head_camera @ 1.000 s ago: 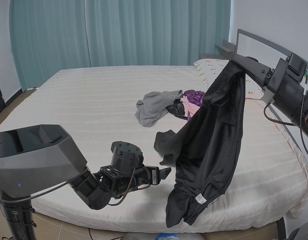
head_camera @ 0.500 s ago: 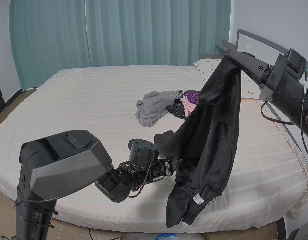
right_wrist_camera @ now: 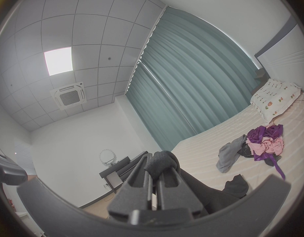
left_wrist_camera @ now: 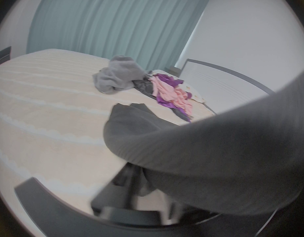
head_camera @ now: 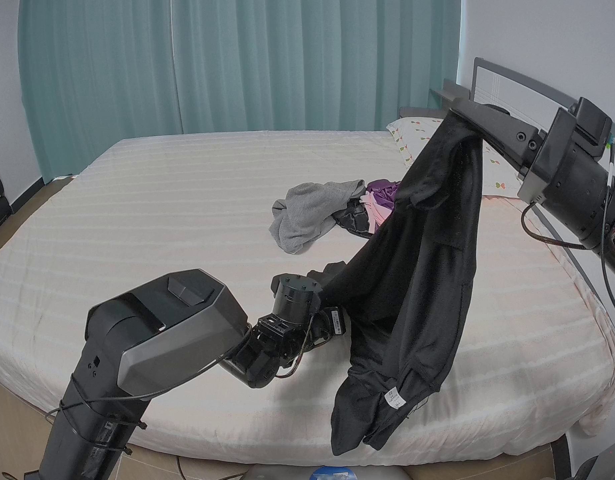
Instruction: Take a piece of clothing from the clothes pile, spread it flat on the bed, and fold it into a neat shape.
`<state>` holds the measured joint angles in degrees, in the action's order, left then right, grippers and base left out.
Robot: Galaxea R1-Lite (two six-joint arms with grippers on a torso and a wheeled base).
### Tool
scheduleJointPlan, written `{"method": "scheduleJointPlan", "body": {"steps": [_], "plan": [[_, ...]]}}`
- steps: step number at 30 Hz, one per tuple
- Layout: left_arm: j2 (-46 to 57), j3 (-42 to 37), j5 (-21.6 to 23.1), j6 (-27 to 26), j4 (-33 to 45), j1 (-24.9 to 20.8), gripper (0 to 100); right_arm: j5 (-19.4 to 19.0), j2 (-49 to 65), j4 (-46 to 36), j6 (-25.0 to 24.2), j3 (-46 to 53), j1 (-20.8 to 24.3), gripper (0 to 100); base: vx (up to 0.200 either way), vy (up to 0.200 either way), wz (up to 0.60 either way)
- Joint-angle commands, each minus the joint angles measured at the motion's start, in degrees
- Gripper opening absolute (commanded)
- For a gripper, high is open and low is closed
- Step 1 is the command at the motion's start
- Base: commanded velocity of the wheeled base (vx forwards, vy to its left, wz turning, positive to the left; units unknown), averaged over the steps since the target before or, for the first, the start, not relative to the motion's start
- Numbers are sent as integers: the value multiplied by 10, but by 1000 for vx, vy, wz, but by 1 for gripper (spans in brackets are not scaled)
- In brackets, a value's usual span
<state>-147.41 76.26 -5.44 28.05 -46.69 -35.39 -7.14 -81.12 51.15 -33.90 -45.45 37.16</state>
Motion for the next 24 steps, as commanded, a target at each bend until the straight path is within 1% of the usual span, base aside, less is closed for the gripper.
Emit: {"method": "scheduleJointPlan", "body": {"steps": [1, 3, 5, 7, 11, 13, 17, 18, 19, 20, 24], "plan": [[-15, 7, -27, -4, 2, 17, 0, -2, -4, 0, -1, 1, -22, 0, 0, 0, 0], [-15, 12, -64, -9, 12, 24, 0, -3, -5, 0, -1, 3, -37, 0, 0, 0, 0], [-13, 15, -79, -9, 28, 35, 0, -9, -7, 0, -3, 4, -52, 0, 0, 0, 0], [-5, 10, -81, -6, 42, 45, 0, -21, -12, 0, -6, 6, -71, 0, 0, 0, 0], [27, -17, -88, -4, 46, 64, 0, -38, -27, 0, -7, 8, -115, 0, 0, 0, 0], [57, -34, -90, -3, 48, 77, 0, -50, -47, 0, -8, 8, -144, 0, 0, 0, 0], [128, -68, -89, 6, 63, 98, 0, -51, -110, 2, -8, 4, -191, 0, 0, 0, 0], [132, -69, -89, 7, 65, 99, 0, -51, -113, 3, -7, 3, -193, 0, 0, 0, 0], [169, -76, -87, 21, 92, 105, 0, -50, -155, 10, -6, -5, -214, 0, 0, 0, 0], [190, -75, -86, 30, 109, 107, 0, -50, -176, 15, -5, -16, -224, 0, 0, 0, 0], [264, -61, -83, 49, 178, 112, 0, -37, -233, 40, -7, -85, -239, 0, 0, 0, 0]]}}
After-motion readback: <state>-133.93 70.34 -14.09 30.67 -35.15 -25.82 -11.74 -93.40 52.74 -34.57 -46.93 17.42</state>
